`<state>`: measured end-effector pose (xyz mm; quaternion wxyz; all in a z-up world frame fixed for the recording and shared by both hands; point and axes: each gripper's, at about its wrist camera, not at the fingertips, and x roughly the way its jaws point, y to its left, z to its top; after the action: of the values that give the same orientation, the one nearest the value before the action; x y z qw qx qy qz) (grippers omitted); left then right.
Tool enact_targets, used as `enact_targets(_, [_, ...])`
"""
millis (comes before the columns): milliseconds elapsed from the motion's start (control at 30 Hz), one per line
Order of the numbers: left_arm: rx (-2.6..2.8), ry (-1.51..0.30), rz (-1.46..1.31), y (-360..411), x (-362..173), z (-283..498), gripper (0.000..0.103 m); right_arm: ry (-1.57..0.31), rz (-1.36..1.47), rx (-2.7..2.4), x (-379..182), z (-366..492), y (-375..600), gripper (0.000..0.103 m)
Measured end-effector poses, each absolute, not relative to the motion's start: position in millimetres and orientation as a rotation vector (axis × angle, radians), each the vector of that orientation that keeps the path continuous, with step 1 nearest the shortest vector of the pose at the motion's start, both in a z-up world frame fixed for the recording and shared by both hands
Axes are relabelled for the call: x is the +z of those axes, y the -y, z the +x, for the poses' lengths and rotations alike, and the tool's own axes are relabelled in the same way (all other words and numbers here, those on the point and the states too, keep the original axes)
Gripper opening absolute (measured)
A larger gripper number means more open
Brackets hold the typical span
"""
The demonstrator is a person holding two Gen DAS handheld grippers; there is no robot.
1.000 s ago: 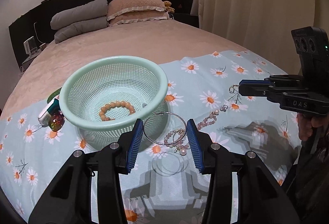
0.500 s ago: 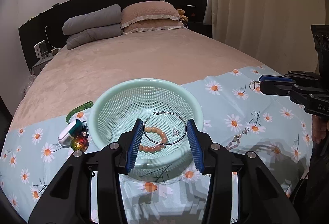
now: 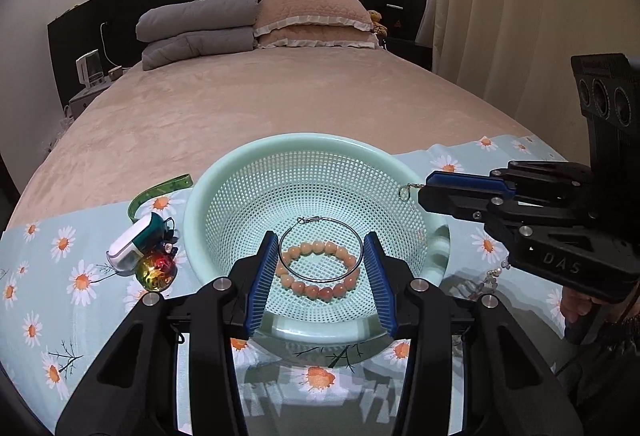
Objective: Organize jewelry
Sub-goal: 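Carry the pearl earrings into the green basket and open the right gripper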
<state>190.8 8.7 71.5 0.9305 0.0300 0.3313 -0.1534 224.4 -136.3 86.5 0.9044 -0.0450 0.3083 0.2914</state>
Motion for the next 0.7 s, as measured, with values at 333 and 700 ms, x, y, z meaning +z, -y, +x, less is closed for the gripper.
enact_targets(333, [-0.233,-0.613,0.041,-19.9,83.5,177.9,0.095,-0.561,-0.079,0.451,92.1,221.2,147.4,0.071])
enact_targets(700, [-0.220,-0.635,0.041,-25.9,79.1,177.4,0.097,-0.562,-0.004,0.358,101.3,222.0,187.9,0.085])
